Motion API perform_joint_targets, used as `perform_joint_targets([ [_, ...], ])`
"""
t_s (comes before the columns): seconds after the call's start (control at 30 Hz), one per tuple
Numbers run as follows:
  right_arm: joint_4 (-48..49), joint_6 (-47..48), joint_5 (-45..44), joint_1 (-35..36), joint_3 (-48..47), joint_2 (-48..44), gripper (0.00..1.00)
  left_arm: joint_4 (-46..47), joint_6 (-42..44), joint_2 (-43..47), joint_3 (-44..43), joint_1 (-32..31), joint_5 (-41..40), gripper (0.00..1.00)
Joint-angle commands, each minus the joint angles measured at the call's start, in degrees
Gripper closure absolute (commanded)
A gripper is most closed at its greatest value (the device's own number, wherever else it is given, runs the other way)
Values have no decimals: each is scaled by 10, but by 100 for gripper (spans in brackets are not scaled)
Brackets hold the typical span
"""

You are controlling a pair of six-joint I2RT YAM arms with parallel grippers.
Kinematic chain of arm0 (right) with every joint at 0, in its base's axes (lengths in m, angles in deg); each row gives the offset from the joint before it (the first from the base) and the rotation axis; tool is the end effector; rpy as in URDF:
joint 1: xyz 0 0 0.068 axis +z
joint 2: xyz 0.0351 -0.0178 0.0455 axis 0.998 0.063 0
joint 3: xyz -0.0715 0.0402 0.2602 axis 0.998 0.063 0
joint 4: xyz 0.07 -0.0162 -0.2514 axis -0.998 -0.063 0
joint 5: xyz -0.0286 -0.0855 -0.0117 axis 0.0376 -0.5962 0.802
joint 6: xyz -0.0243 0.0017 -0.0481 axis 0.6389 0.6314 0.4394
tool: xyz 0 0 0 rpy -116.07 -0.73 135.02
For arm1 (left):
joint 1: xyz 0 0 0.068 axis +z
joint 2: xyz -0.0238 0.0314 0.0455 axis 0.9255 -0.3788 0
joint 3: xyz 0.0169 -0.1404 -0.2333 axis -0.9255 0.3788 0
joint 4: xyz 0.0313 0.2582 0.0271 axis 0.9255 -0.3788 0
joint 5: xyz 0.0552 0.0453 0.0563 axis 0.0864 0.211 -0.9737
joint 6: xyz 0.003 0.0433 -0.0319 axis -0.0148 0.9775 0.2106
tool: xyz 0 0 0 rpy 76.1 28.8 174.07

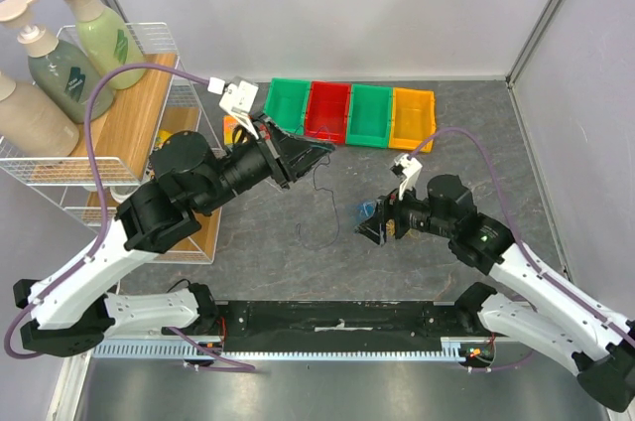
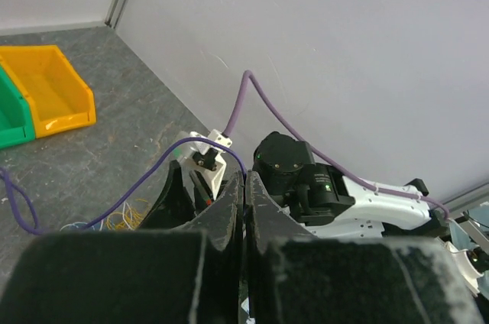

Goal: Untangle the cables

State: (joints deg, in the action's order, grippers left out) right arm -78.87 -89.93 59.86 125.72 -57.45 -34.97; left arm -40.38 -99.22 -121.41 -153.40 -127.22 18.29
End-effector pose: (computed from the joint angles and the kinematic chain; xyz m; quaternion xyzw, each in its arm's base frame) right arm 0.1356 0.1247 0.2899 -0.1784 0.8098 0.3988 0.3916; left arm 0.1002 -0.1647 0.5056 0.1246 0.6654 -0.5165 0.5243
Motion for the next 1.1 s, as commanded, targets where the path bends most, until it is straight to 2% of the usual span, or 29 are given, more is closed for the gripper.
perform_joint_targets([
  [0.0, 119, -16, 115, 21, 0, 4, 14, 12, -30, 32, 13, 2, -6, 98],
  [0.13, 223, -61, 110, 52, 12, 15, 14, 12, -32, 44, 21, 2, -13, 98],
  [0.43, 304, -104, 57, 103, 12, 88, 18, 13, -37, 46, 12, 2, -14, 98],
  [0.47, 304, -107, 43, 111, 14, 92, 22, 12, -37, 45, 11, 1, -13, 98],
  [0.57, 314, -122, 15, 132, 29, 99, 47, 13, -32, 43, 1, 2, -18, 98],
  [0.7, 343, -145, -6, 147, 66, 89, 76, 11, -22, 43, -5, 2, -26, 98],
  [0.83, 312, -138, -25, 152, 68, 62, 100, -2, -17, 47, 9, 2, -37, 98],
  [1.07, 202, -87, -32, 155, 29, 63, 100, -69, -16, 53, 84, 1, -42, 98],
])
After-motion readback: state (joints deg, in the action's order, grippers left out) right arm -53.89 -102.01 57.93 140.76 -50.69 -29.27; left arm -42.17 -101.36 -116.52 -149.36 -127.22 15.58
